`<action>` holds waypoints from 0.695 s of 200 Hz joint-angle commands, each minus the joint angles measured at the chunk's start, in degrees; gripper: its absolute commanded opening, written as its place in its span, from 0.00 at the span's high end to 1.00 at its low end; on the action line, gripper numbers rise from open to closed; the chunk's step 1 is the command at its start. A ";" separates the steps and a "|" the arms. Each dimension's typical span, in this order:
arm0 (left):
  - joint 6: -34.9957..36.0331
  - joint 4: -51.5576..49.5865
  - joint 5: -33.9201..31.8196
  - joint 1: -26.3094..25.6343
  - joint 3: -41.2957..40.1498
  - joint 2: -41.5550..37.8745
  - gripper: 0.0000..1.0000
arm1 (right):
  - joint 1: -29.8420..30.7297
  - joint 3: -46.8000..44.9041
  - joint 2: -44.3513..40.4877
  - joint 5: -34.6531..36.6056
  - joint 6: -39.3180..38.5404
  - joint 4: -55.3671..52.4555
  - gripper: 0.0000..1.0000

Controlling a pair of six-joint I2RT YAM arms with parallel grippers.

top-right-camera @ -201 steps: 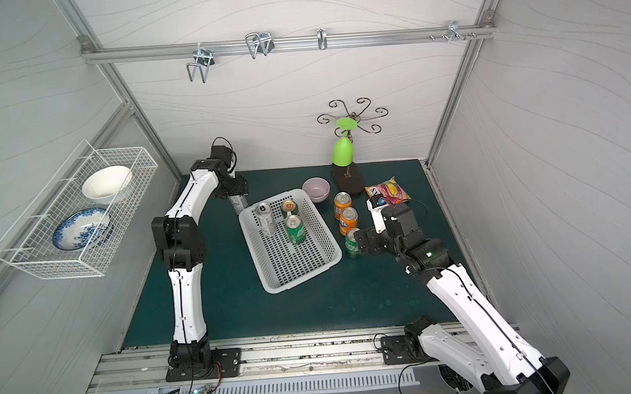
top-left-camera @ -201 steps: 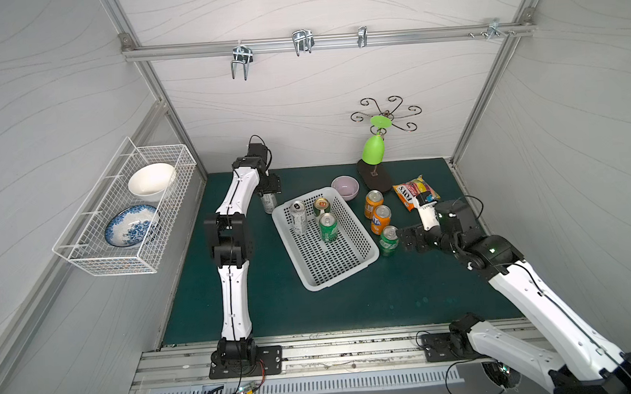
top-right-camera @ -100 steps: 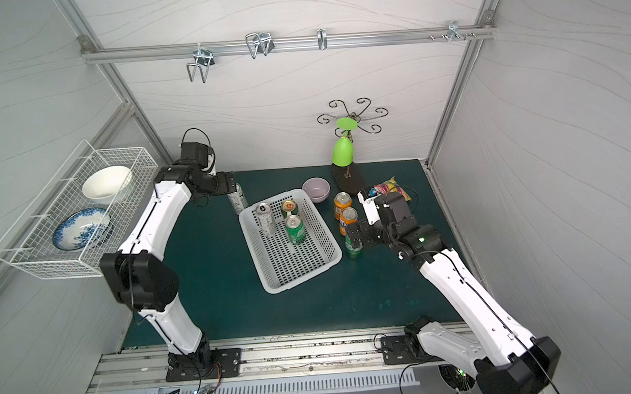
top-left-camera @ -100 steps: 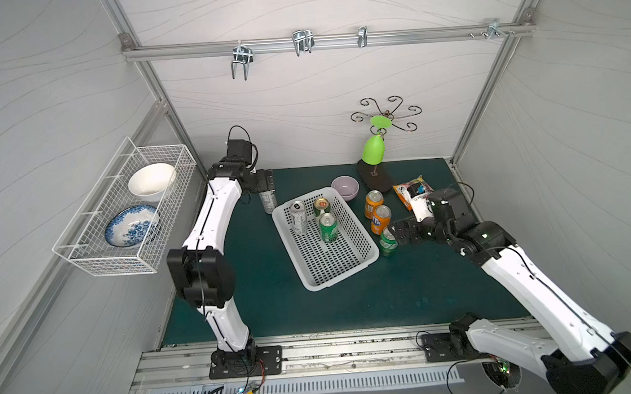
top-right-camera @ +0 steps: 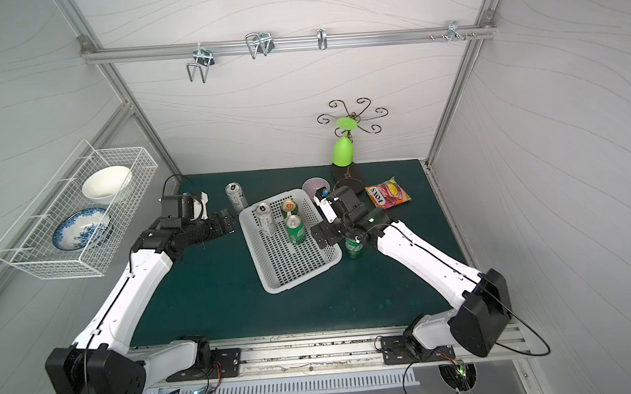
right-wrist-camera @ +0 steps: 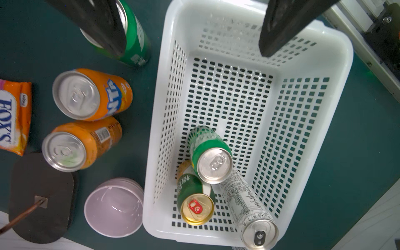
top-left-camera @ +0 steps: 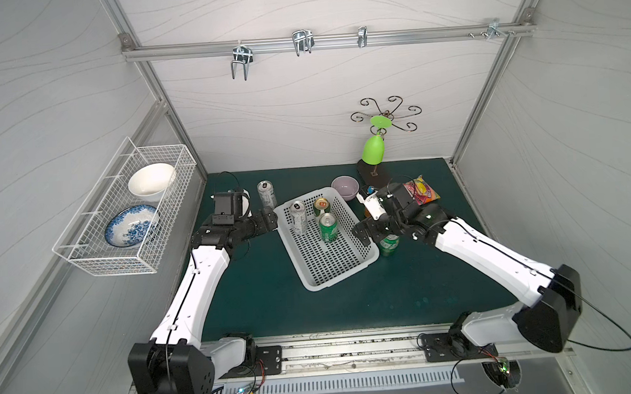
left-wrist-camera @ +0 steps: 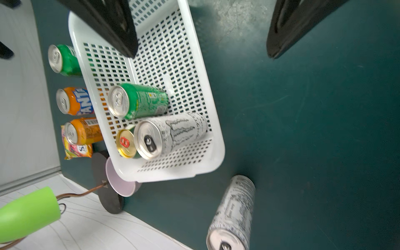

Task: Take out the drinks from the basket
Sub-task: Pick up the drink from the basket.

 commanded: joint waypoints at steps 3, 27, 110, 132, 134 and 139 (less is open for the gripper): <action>-2.99 5.59 7.68 0.19 -3.31 -1.99 0.06 | 1.60 3.52 5.15 -0.15 -1.28 3.09 0.01; -4.07 6.75 11.92 0.16 -5.66 -0.65 0.12 | 2.37 5.95 10.88 -0.08 -1.66 4.60 0.01; -8.06 15.61 21.16 0.17 -11.86 10.52 0.38 | 3.56 15.96 26.86 1.89 -2.95 4.47 0.01; -8.15 16.04 21.16 0.21 -12.02 11.16 0.41 | 3.61 18.03 29.32 1.19 -2.90 4.50 0.01; -8.15 16.04 21.16 0.17 -12.07 11.16 0.42 | 3.64 18.21 29.47 1.06 -2.89 4.61 0.01; -8.15 16.13 21.24 0.15 -12.12 11.24 0.43 | 3.69 18.58 30.02 0.80 -2.88 4.65 0.02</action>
